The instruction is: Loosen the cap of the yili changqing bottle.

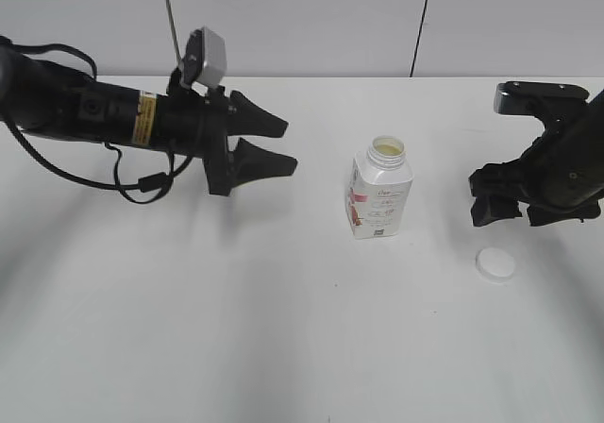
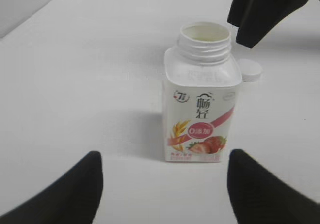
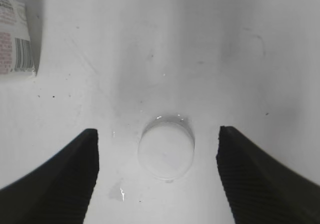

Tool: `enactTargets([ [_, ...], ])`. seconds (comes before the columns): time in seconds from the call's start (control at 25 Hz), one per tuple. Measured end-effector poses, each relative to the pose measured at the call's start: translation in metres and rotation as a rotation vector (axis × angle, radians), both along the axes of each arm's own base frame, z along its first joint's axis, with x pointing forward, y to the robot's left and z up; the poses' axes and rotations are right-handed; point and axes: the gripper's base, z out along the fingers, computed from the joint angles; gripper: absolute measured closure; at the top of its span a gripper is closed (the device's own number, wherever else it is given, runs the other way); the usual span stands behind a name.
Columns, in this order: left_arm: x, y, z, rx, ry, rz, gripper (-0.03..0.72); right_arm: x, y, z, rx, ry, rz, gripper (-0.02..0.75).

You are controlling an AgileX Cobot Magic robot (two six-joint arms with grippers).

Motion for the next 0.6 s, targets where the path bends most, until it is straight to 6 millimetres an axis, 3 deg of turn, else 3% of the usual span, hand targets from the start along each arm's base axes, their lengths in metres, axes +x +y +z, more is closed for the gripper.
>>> enactTargets([
  [0.32,0.017,0.035,0.055,0.110,-0.185,0.208,0.279,0.005,-0.001,0.005,-0.033,-0.032,0.032,0.160],
  [0.6,0.040,0.080,0.098,0.378,-0.352,0.758,0.281,0.023,0.002,0.035,-0.023,-0.137,0.038,0.160],
])
